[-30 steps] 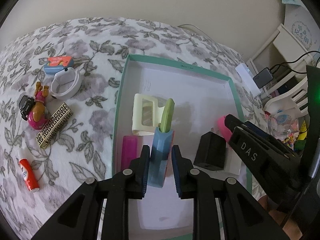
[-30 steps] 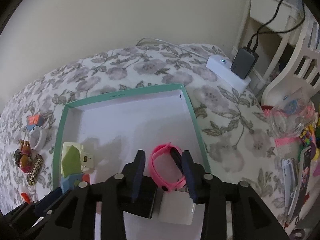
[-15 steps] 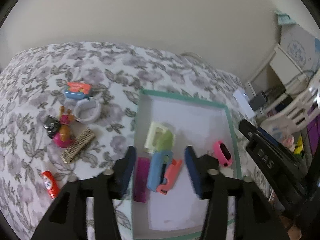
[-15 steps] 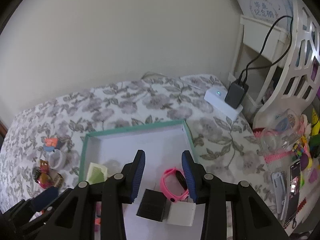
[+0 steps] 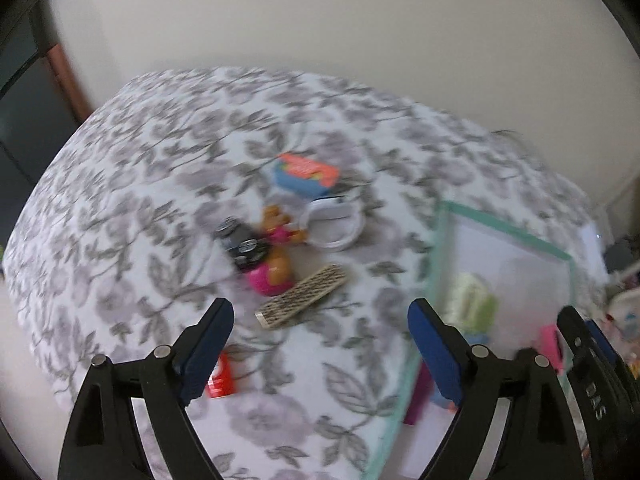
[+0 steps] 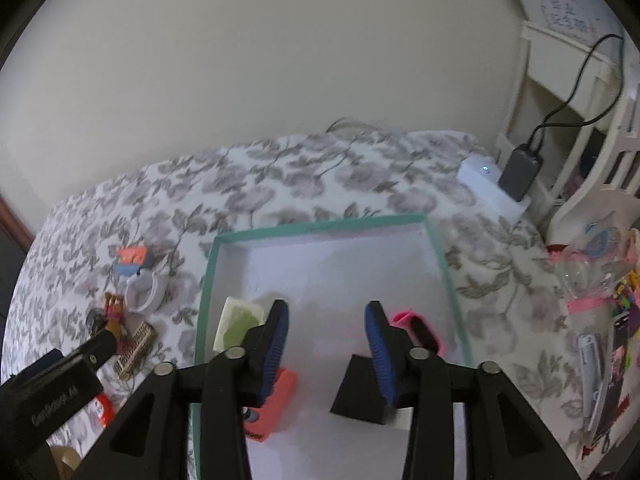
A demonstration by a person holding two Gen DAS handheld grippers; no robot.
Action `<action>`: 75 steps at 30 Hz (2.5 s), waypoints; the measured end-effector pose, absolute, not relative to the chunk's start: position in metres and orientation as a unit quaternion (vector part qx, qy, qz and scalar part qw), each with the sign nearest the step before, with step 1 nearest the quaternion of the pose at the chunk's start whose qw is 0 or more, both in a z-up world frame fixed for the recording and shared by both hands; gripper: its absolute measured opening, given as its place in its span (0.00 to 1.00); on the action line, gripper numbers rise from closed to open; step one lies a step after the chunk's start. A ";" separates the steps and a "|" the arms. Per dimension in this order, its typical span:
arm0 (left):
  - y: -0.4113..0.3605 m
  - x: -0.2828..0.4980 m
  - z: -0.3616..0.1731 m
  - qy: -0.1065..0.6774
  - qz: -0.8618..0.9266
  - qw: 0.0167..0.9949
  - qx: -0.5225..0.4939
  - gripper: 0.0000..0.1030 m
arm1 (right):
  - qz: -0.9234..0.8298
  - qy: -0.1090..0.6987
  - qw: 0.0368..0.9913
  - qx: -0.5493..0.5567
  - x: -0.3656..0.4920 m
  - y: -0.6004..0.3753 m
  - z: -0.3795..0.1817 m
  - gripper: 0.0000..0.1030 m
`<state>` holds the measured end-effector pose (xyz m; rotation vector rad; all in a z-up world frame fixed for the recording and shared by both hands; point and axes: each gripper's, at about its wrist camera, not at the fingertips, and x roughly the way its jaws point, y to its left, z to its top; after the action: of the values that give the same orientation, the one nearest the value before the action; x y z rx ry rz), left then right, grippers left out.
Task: Organize rigid objects
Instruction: 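Move both tools back over the remaining items, then grasp the gold patterned box with right tool while left tool grasps red bottle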
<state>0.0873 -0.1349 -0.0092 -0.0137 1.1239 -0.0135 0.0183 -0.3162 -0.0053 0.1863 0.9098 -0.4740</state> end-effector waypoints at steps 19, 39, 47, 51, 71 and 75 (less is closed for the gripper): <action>-0.059 0.111 -0.022 0.562 0.059 0.822 -0.066 0.98 | -0.196 0.445 0.869 0.093 0.028 -0.295 -0.013 0.99; 0.017 0.112 -0.006 0.562 0.117 0.817 -0.052 0.98 | -0.084 0.463 0.881 0.053 0.055 -0.205 -0.021 1.00; 0.008 0.112 -0.044 0.619 0.091 0.779 -0.050 0.98 | -0.068 0.492 0.868 0.031 0.063 -0.186 -0.044 0.99; -0.002 0.112 -0.062 0.643 0.078 0.761 -0.041 0.98 | -0.072 0.498 0.863 0.030 0.064 -0.187 -0.050 0.99; -0.046 0.094 -0.094 0.690 0.011 0.723 -0.043 0.52 | -0.102 0.493 0.861 0.074 0.063 -0.214 -0.049 0.99; -0.053 0.091 -0.096 0.690 0.000 0.723 -0.042 0.32 | -0.100 0.492 0.862 0.071 0.064 -0.210 -0.048 0.99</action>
<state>0.0914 -0.0529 -0.0958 -0.0918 1.5223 0.0001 0.0638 -0.2099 -0.0480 0.1499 1.0326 -0.2099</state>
